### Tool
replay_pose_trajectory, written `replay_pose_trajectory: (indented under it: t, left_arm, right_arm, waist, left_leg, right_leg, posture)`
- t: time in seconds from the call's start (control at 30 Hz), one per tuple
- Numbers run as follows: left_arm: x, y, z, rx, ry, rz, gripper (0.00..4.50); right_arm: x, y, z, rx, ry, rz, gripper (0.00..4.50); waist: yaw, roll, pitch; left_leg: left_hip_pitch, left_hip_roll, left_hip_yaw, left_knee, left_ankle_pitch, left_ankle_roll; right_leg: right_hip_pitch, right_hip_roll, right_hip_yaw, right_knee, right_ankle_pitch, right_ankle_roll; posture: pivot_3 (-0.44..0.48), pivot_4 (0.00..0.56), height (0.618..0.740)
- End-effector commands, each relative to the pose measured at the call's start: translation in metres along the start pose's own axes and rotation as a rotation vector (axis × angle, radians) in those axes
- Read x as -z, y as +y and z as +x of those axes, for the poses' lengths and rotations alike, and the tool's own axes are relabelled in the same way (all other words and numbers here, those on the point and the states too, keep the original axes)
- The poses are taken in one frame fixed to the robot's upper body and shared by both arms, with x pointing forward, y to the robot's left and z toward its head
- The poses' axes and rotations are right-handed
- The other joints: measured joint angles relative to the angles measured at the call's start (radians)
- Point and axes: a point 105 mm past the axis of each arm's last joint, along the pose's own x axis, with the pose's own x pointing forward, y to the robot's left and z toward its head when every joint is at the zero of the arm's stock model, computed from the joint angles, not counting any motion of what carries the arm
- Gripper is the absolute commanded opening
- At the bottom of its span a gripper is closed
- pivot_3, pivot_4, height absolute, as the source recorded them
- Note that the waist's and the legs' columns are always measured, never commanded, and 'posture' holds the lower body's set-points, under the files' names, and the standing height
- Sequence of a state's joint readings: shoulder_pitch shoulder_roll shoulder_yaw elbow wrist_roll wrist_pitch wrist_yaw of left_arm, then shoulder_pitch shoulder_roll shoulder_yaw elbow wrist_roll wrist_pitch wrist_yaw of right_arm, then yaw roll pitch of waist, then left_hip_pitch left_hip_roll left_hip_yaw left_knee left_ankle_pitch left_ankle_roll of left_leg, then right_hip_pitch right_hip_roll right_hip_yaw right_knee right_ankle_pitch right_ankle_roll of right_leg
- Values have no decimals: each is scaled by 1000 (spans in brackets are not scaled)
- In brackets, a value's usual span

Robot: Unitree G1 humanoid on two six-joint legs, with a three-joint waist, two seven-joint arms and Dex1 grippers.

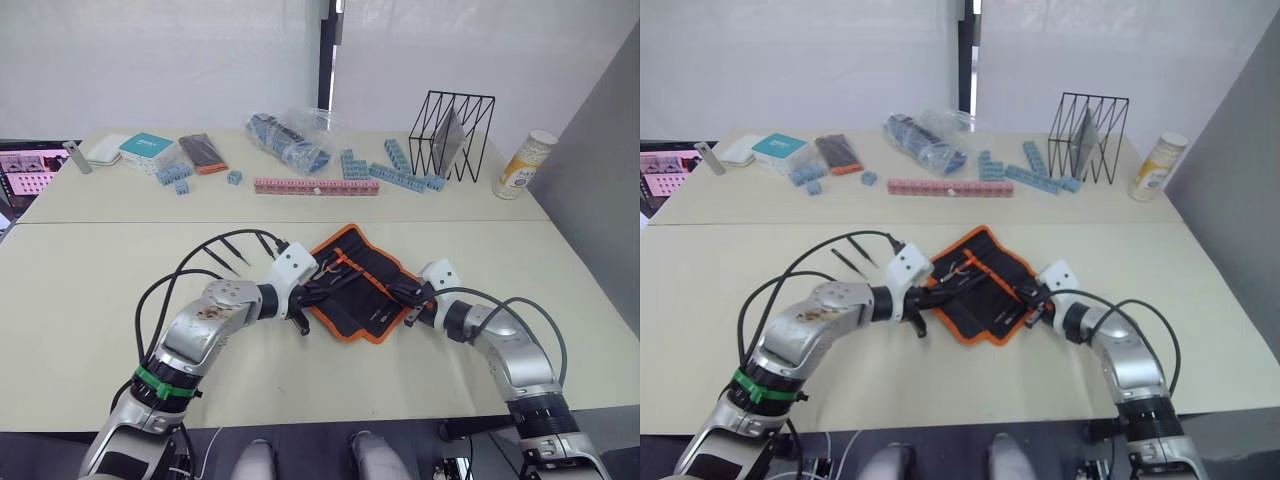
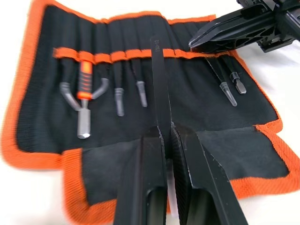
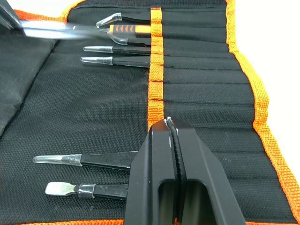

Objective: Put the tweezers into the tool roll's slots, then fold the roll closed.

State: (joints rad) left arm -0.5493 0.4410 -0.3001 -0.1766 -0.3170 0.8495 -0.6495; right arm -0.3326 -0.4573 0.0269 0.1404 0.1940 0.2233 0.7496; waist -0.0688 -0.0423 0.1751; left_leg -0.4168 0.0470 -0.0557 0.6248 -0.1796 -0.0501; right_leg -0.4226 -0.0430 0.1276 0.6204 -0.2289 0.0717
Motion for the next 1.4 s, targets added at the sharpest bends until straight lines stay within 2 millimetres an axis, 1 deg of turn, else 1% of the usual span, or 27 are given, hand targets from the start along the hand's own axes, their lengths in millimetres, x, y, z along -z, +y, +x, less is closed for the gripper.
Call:
replay_pose_trajectory:
  t: [0.03,0.23,0.3,0.43,0.5,0.57,0.73,0.87,0.93,1.03,1.17,1.3,1.4]
  left_arm:
    - [-2,2,3,-28,30,11,20]
    - [5,1,5,-61,72,-22,20]
    - [4,6,4,-92,70,-31,20]
    - [0,7,8,-88,49,-42,20]
    - [0,12,14,-98,47,-40,20]
    - [-4,13,20,-93,33,-29,20]
    - [-13,9,32,-75,7,-17,20]
    - [-15,8,41,-78,4,-16,20]
    - [-17,3,48,-54,4,3,20]
    - [-18,-1,53,-29,8,18,20]
    - [-17,-2,53,-13,17,38,20]
    - [-9,6,48,-32,37,49,20]
    - [-9,8,45,-33,36,54,20]
  right_arm:
    - [3,-3,-3,27,-10,3,0]
    - [4,-2,-3,33,-9,3,0]
    - [5,-2,-3,32,-5,5,0]
    - [6,-1,-1,30,-1,6,0]
    - [6,0,0,26,0,7,0]
    - [6,1,1,20,1,7,0]
    - [8,4,3,13,8,8,0]
    - [10,4,2,14,16,10,0]
    - [12,5,2,14,25,12,0]
    - [13,6,3,13,29,13,0]
    - [14,5,2,22,34,12,0]
    - [15,2,1,36,36,9,0]
    - [16,0,1,41,39,9,0]
  waist:
    - [0,0,0]
    - [0,0,0]
    - [0,0,0]
    - [1,0,0]
    - [1,0,0]
    - [2,0,0]
    - [2,0,0]
    - [5,0,0]
    - [9,0,0]
    - [12,0,0]
    - [17,0,0]
    - [18,0,0]
    - [18,0,0]
  left_leg:
    - [0,0,0,0,0,0]
    - [2,0,-1,2,0,0]
    - [2,0,-1,3,0,0]
    - [2,0,-1,3,0,0]
    - [2,0,-1,3,0,0]
    - [2,-1,-1,3,0,0]
    - [2,-1,-1,4,0,0]
    - [2,-1,-1,4,0,0]
    - [2,-1,-1,6,0,0]
    - [2,-2,-1,7,0,0]
    - [2,-2,-2,8,0,0]
    - [2,-2,-2,8,0,0]
    - [2,-2,-2,8,0,0]
  right_leg:
    - [0,0,0,2,0,0]
    - [1,0,0,5,-1,0]
    - [1,0,0,6,-1,0]
    - [1,0,0,6,-1,0]
    - [1,0,0,6,-1,0]
    - [1,0,0,6,-1,0]
    - [2,0,0,7,-1,0]
    - [2,0,0,7,-1,0]
    - [2,0,0,7,0,1]
    - [3,0,0,7,0,1]
    - [4,0,0,8,0,1]
    - [3,0,0,8,0,1]
    - [3,0,0,8,0,1]
  posture:
    - [0,150,737]
    - [0,150,737]
    - [0,150,737]
    - [0,150,737]
    - [0,150,737]
    - [0,150,737]
    - [0,150,737]
    - [0,150,737]
    - [0,150,737]
    - [0,150,737]
    - [0,150,737]
    - [0,150,737]
    - [0,150,737]
